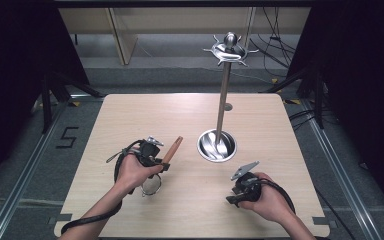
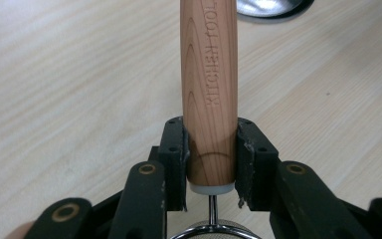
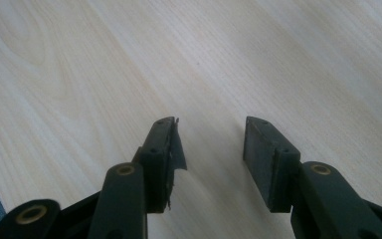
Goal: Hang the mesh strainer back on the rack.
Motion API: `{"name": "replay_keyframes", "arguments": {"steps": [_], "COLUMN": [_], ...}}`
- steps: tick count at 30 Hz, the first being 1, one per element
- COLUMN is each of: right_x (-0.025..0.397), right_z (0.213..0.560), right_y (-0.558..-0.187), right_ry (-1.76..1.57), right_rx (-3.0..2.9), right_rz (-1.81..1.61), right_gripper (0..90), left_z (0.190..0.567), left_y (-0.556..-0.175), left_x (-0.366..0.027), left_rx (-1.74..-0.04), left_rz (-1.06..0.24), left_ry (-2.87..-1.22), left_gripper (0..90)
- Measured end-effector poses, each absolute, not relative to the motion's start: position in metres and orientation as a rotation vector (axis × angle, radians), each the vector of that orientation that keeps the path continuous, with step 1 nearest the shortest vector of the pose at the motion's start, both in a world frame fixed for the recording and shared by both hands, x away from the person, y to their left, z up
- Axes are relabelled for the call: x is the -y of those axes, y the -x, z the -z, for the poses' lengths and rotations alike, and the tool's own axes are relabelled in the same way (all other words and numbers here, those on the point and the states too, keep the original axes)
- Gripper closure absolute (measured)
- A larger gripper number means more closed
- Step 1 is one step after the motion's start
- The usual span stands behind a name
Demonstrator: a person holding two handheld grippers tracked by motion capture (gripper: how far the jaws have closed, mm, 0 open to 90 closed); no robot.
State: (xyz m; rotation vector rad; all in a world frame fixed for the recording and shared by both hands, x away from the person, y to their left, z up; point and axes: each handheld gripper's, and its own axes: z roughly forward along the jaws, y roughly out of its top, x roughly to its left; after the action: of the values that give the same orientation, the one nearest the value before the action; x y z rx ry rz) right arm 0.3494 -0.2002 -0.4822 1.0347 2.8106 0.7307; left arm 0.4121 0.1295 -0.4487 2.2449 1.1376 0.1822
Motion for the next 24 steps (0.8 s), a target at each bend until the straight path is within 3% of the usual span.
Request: {"name": "replay_keyframes", "arguments": {"steps": [24], "right_x": [0.202], "right_z": [0.482], "right_y": [-0.35], "right_ry": [-1.048], "right_rx": [-2.775], "right_rz": [-0.744], "right_gripper": [54.8], "left_z": [0.414], "left_y": [-0.385], "left_x": [-0.135], "left_rx": [-0.941], "left_rz": [-0.351], "left_ry": [-1.964], "left_gripper": [67.8]}}
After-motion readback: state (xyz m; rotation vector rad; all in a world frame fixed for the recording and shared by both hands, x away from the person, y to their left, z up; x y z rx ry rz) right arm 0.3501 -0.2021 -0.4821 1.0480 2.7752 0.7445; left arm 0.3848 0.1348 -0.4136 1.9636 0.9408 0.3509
